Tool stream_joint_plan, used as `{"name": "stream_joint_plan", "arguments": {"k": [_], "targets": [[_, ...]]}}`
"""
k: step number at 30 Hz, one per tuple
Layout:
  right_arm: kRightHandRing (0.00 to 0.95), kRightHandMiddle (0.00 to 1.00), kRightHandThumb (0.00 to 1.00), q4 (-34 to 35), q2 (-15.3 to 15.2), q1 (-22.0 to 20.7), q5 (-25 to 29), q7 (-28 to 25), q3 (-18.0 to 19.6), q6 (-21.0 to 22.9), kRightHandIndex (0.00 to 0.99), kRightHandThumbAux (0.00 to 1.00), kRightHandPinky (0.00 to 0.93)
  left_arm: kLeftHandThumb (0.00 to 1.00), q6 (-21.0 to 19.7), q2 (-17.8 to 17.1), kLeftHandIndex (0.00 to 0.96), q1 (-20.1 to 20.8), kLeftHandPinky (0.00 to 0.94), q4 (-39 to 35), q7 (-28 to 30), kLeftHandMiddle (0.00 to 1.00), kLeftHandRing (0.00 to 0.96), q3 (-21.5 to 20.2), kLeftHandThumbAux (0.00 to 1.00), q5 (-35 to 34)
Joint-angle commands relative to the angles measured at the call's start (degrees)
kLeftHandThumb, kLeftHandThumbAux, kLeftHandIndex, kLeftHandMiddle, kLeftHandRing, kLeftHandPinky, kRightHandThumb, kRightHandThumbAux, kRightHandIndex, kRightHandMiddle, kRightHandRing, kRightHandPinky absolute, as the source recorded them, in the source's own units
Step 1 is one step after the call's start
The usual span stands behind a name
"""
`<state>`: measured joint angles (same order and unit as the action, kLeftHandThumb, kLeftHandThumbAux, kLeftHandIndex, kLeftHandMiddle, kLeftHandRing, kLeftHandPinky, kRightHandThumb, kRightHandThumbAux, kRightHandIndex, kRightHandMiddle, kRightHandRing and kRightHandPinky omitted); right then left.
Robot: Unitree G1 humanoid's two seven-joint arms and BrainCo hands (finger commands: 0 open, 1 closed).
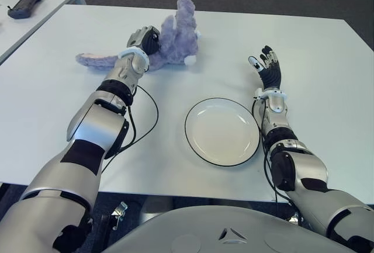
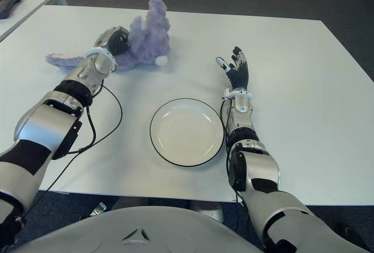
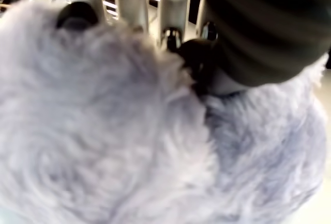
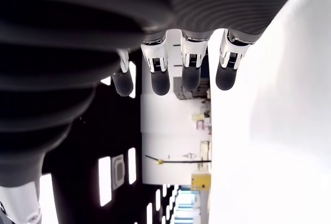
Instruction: Put the doll into the plate.
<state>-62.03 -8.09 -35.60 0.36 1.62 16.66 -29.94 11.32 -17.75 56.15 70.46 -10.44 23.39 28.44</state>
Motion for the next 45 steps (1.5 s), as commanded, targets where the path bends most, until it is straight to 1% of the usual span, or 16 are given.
{"name": "stream_joint_plan", "arguments": {"k": [1,3,8,12,15,19,24,27,32,33,36,37,40,43,45], "targets": [[0.041,0.080,0.000,-12.8,6.1,20.8,2.0,0.0,1.7,1.4,0.067,0.642,0.002,0.718,2.6,3.8,0.440,-16.0,0.857,-1.9,5.9,0.777,0.804,4.7,0.687,2.3],[0.043,0.080,0.000,-12.8,6.1,20.9,1.9,0.0,1.6,1.3,0.063,0.640,0.000,0.718,3.5,3.2,0.440,-17.9,0.852,-4.7,6.9,0.775,0.800,4.7,0.687,1.7],[0.046,0.082,0.000,-12.8,6.1,21.0,1.7,0.1,1.4,1.2,0.062,0.637,0.000,0.718,4.4,2.2,0.440,-20.0,0.840,-8.4,8.8,0.772,0.794,4.8,0.688,1.1],[0.043,0.079,0.000,-12.8,6.1,20.9,1.4,0.3,1.2,1.3,0.060,0.638,0.000,0.718,5.8,0.9,0.442,-22.6,0.831,-12.2,11.6,0.769,0.795,5.1,0.690,0.5],[0.040,0.075,0.000,-12.8,6.2,20.9,1.3,0.3,1.1,1.4,0.061,0.636,0.000,0.719,5.7,0.5,0.444,-24.0,0.836,-14.0,12.1,0.770,0.794,4.8,0.690,0.2],[0.035,0.074,0.000,-12.8,6.0,21.0,0.5,0.9,0.3,1.2,0.066,0.629,0.000,0.718,5.8,-0.9,0.447,-27.6,0.823,-19.2,12.3,0.763,0.786,4.1,0.690,-0.7],[0.038,0.079,0.000,-12.8,6.1,21.0,0.4,1.2,0.2,1.1,0.070,0.626,0.000,0.716,3.9,-2.6,0.447,-30.9,0.815,-25.9,13.9,0.756,0.778,3.9,0.690,-1.1],[0.041,0.085,0.000,-12.8,6.1,20.9,0.7,0.8,0.4,1.3,0.071,0.628,0.000,0.717,0.9,-4.5,0.447,-34.7,0.796,-34.1,16.1,0.745,0.764,3.8,0.690,-1.3],[0.042,0.082,0.000,-12.8,6.2,20.7,1.0,0.2,0.7,1.5,0.065,0.622,0.000,0.720,-3.3,-6.0,0.448,-38.2,0.768,-41.7,18.2,0.723,0.737,2.9,0.690,-0.8],[0.042,0.082,0.000,-12.8,6.2,20.8,1.1,0.1,0.7,1.4,0.064,0.622,0.000,0.722,-4.0,-6.1,0.448,-38.7,0.746,-42.9,18.5,0.711,0.722,2.7,0.690,-0.6],[0.043,0.083,0.000,-12.9,6.2,20.7,1.1,0.1,0.7,1.4,0.064,0.623,0.000,0.723,-6.0,-6.5,0.448,-39.8,0.736,-45.7,19.6,0.701,0.714,2.3,0.690,-0.6],[0.042,0.084,0.000,-12.9,6.2,20.7,1.2,0.1,0.7,1.4,0.066,0.623,0.000,0.724,-6.6,-6.6,0.448,-40.1,0.760,-46.4,19.9,0.703,0.721,2.1,0.690,-0.6],[0.037,0.080,0.000,-12.9,6.1,20.7,1.0,0.2,0.6,1.4,0.064,0.619,0.000,0.723,-8.7,-6.7,0.448,-41.0,0.779,-48.3,20.7,0.712,0.734,1.6,0.690,-1.1],[0.030,0.072,0.000,-12.9,6.1,20.7,0.9,0.3,0.5,1.3,0.061,0.615,0.000,0.723,-10.1,-6.9,0.447,-41.6,0.779,-49.5,21.3,0.717,0.740,1.4,0.691,-1.2],[0.028,0.068,0.000,-12.9,6.0,20.7,0.8,0.5,0.5,1.4,0.058,0.606,0.000,0.722,-11.0,-7.1,0.447,-42.1,0.769,-50.2,21.4,0.708,0.725,1.2,0.691,-1.2]]}}
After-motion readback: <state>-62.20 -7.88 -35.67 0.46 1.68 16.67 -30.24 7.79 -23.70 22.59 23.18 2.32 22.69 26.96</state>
